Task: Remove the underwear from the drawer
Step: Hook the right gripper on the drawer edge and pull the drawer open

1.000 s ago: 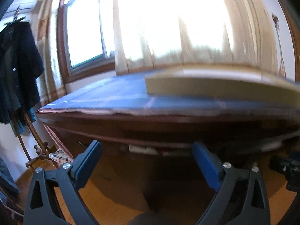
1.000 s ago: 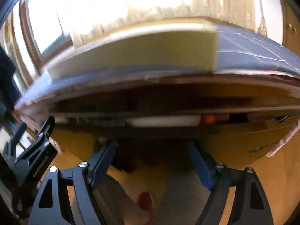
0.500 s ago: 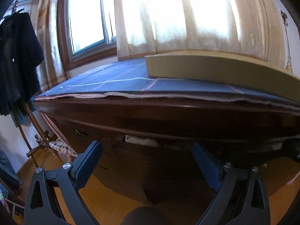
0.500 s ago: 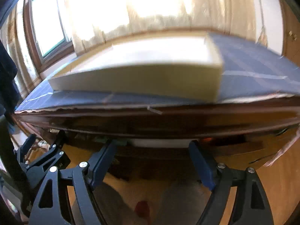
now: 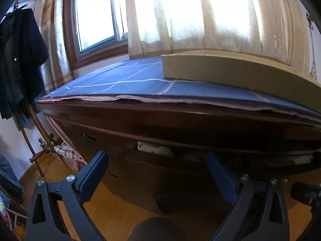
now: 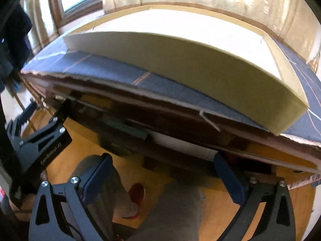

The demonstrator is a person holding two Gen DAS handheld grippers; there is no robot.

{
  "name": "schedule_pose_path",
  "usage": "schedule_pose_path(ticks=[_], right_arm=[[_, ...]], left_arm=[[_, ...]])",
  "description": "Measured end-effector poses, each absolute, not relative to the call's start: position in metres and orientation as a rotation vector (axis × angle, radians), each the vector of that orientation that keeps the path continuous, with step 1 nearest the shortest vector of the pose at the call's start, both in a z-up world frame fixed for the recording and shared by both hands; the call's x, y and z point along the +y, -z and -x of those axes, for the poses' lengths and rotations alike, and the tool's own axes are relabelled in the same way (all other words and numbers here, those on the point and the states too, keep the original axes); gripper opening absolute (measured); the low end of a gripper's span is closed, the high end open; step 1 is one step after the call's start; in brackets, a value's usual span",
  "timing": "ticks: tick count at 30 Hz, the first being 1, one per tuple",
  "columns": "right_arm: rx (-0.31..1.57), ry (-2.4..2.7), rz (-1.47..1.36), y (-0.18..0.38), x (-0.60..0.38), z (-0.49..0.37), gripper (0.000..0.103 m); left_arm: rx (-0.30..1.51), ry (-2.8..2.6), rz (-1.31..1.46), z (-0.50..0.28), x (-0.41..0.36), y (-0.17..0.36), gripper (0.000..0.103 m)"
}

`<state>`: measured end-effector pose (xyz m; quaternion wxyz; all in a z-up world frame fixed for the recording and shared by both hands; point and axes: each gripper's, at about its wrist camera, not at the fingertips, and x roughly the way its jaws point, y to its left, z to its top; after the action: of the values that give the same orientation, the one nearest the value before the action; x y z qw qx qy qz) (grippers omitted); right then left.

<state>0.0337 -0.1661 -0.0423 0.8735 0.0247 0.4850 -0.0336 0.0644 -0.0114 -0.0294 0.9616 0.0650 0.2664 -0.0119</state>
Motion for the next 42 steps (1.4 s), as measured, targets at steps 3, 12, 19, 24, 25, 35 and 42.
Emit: schedule_pose_path(ticks=[3, 12, 19, 24, 25, 35, 42], right_arm=[[1.025, 0.061, -0.038, 0.044, -0.16, -0.032, 0.103], [1.034, 0.025, -0.088, 0.042, -0.155, -0.024, 0.103], [0.992, 0.016, -0.223, 0.034, -0.187, -0.038, 0.099], [1.034, 0.011, -0.189, 0.047, -0.183, -0.058, 0.099], [1.041, 0.005, -0.204, 0.046, -0.184, -0.059, 0.099], [1.043, 0.011, -0.165, 0.049, -0.17, -0.038, 0.103], [1.026, 0.008, -0.171, 0.049, -0.168, -0.024, 0.103]], left_arm=[[0.528, 0.026, -0.166, -0.061, -0.013, 0.029, 0.1], [0.544, 0.031, -0.165, -0.055, -0.007, 0.025, 0.098], [0.506, 0.044, -0.193, -0.058, -0.016, 0.011, 0.097], [0.561, 0.044, -0.227, -0.066, -0.022, 0.024, 0.097], [0.551, 0.042, -0.215, -0.064, -0.019, 0.025, 0.097], [0.573, 0.037, -0.226, -0.053, -0.011, 0.028, 0.097], [0.581, 0.023, -0.252, -0.045, -0.01, 0.029, 0.097]])
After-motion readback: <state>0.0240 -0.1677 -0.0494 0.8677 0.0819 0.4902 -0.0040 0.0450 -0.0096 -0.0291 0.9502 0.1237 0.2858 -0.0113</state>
